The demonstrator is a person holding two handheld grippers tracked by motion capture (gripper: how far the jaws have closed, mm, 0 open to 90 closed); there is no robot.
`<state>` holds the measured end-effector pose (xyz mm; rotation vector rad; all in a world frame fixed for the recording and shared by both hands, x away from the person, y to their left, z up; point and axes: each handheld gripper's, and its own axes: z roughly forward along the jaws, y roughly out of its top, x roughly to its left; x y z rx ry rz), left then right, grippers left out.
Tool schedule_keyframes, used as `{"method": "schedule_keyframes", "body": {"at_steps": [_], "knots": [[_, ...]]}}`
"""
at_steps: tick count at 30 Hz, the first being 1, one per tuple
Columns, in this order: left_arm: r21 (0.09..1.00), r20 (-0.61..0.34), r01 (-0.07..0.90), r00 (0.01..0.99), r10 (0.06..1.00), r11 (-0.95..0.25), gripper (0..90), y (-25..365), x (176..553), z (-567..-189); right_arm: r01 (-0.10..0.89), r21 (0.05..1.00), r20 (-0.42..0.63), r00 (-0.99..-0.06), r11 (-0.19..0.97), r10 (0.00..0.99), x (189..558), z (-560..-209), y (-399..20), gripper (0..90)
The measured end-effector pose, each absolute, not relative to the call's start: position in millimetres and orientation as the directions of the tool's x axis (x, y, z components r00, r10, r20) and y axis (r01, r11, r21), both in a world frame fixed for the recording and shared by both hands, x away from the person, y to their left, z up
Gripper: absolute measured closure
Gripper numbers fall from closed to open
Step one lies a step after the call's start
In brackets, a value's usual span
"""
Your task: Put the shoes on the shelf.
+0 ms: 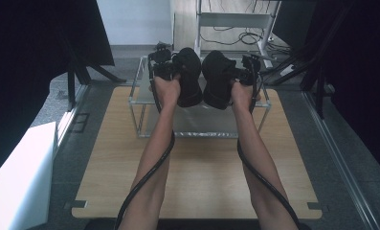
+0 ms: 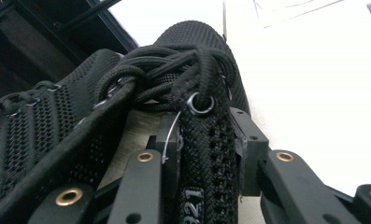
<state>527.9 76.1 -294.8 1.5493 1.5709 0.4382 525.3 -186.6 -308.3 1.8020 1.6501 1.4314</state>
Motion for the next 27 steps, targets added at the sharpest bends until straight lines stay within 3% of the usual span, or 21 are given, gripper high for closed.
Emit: {"method": "schedule_keyframes", "body": {"at_steps": [4, 9, 11, 15, 22, 27], "knots": [[0.746, -0.345, 0.646, 0.166, 0.924, 0.162, 68.5, 75, 531, -297, 0.571, 0.766, 0.471, -0.188, -0.294, 0.862, 527, -310, -188, 60.7], [0.757, -0.332, 0.641, 0.204, 0.921, 0.131, 55.8, 69, 531, -299, 0.58, 0.77, 0.479, -0.249, -0.267, 0.842, 528, -310, -182, 47.4], [0.756, -0.368, 0.637, 0.219, 0.903, 0.153, 51.3, 73, 529, -300, 0.577, 0.774, 0.483, -0.271, -0.26, 0.833, 528, -311, -182, 42.9], [0.764, -0.396, 0.627, 0.269, 0.878, 0.153, 42.4, 78, 524, -301, 0.583, 0.747, 0.564, -0.303, -0.318, 0.768, 527, -313, -192, 35.7], [0.799, -0.422, 0.579, 0.347, 0.838, 0.163, 41.9, 91, 502, -289, 0.542, 0.752, 0.616, -0.374, -0.376, 0.693, 511, -303, -204, 39.0], [0.824, -0.407, 0.545, 0.384, 0.829, 0.152, 48.8, 102, 477, -285, 0.541, 0.754, 0.623, -0.41, -0.372, 0.666, 494, -301, -218, 45.5]]}}
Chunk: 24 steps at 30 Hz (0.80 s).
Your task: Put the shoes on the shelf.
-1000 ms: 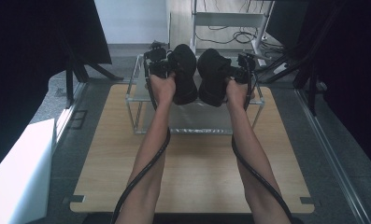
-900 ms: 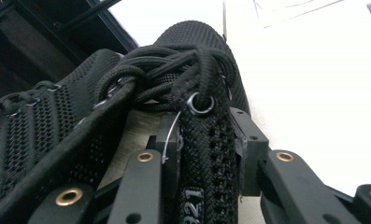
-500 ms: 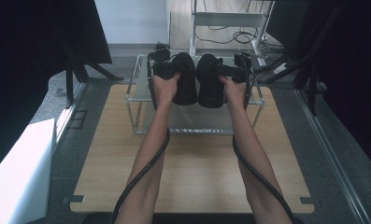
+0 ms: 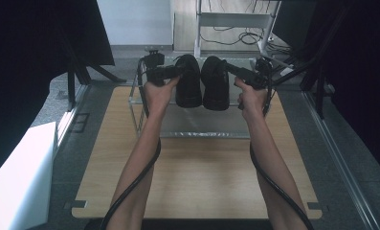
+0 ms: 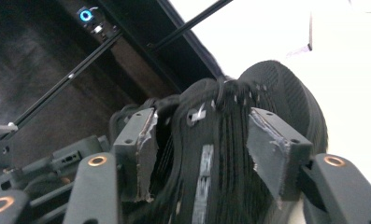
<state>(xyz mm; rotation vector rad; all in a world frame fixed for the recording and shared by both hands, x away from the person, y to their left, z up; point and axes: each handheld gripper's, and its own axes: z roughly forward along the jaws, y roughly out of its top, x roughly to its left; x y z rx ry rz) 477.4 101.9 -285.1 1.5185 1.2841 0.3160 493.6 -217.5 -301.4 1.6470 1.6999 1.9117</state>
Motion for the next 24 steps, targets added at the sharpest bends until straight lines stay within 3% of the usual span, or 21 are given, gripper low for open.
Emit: {"method": "schedule_keyframes", "body": {"at_steps": [10, 18, 24], "knots": [[0.86, -0.377, 0.499, 0.487, 0.788, 0.103, 66.5, 109, 422, -303, 0.551, 0.763, 0.62, -0.478, -0.337, 0.623, 448, -323, -236, 64.5], [0.845, -0.46, 0.509, 0.534, 0.709, 0.165, 82.9, 118, 395, -341, 0.542, 0.791, 0.583, -0.528, -0.284, 0.617, 414, -345, -237, 88.0], [0.822, -0.519, 0.529, 0.545, 0.659, 0.21, 88.0, 120, 391, -364, 0.544, 0.794, 0.583, -0.556, -0.271, 0.592, 403, -362, -233, 89.7]]}}
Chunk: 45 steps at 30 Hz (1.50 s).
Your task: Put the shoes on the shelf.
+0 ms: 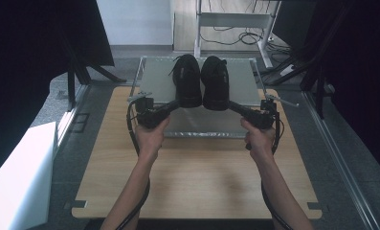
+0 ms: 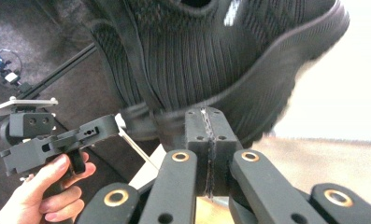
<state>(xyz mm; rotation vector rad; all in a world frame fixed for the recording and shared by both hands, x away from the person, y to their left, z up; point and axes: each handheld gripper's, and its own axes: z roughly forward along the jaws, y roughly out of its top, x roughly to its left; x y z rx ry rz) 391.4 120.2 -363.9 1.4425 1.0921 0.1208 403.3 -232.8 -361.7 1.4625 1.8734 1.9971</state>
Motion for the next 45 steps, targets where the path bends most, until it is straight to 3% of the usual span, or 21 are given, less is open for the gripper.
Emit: {"method": "schedule_keyframes", "body": {"at_steps": [10, 29, 36, 45], "knots": [[0.83, -0.478, 0.532, 0.523, 0.706, 0.168, 88.8, 115, 404, -364, 0.54, 0.799, 0.576, -0.56, -0.265, 0.595, 413, -367, -223, 89.9], [0.803, -0.467, 0.578, 0.461, 0.754, 0.144, 87.8, 104, 441, -363, 0.566, 0.763, 0.612, -0.476, -0.312, 0.632, 448, -376, -221, 89.7], [0.81, -0.489, 0.561, 0.48, 0.728, 0.174, 74.4, 110, 434, -367, 0.573, 0.752, 0.635, -0.498, -0.325, 0.59, 444, -381, -227, 79.2], [0.845, -0.431, 0.522, 0.542, 0.722, 0.113, 54.1, 112, 412, -360, 0.553, 0.778, 0.609, -0.551, -0.297, 0.571, 427, -380, -240, 62.1]]}}
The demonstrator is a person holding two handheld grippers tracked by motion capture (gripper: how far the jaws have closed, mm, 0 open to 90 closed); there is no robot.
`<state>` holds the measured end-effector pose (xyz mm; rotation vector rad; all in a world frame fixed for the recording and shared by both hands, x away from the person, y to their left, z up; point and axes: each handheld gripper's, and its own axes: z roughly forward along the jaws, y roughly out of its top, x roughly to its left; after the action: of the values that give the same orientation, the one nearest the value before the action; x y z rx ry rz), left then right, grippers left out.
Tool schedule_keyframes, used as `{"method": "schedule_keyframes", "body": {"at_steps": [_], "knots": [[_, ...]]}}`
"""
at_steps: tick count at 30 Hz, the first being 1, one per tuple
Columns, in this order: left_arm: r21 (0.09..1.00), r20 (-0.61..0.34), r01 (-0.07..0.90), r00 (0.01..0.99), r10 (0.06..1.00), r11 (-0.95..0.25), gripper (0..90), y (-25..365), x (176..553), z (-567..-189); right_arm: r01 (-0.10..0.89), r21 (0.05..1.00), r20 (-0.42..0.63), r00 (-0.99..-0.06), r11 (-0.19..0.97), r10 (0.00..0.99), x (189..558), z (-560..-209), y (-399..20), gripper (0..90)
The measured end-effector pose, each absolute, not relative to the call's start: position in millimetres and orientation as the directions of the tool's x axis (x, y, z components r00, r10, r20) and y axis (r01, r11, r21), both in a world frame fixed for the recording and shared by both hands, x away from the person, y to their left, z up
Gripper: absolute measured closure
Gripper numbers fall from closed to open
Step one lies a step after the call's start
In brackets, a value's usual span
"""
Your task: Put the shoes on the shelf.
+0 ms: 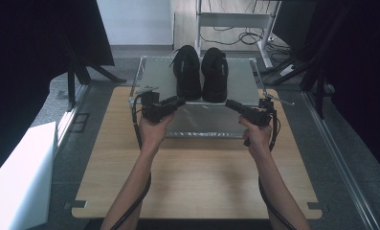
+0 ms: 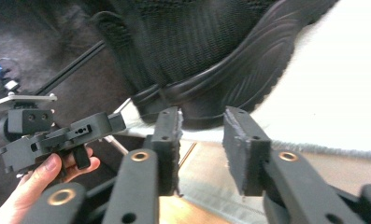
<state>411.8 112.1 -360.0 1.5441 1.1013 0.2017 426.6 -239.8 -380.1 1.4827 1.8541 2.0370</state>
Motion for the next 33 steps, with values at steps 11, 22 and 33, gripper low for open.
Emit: {"method": "schedule_keyframes", "body": {"at_steps": [11, 22, 33], "knots": [[0.872, -0.309, 0.489, 0.575, 0.757, -0.016, 31.5, 107, 386, -376, 0.495, 0.848, 0.492, -0.606, -0.188, 0.625, 406, -391, -243, 45.4], [0.863, -0.289, 0.504, 0.547, 0.786, -0.034, 14.2, 110, 373, -393, 0.488, 0.866, 0.429, -0.617, -0.106, 0.66, 396, -405, -243, 30.3], [0.873, -0.176, 0.472, 0.538, 0.824, -0.122, 7.8, 116, 358, -405, 0.483, 0.876, 0.351, -0.638, 0.002, 0.685, 381, -415, -249, 18.1]]}}
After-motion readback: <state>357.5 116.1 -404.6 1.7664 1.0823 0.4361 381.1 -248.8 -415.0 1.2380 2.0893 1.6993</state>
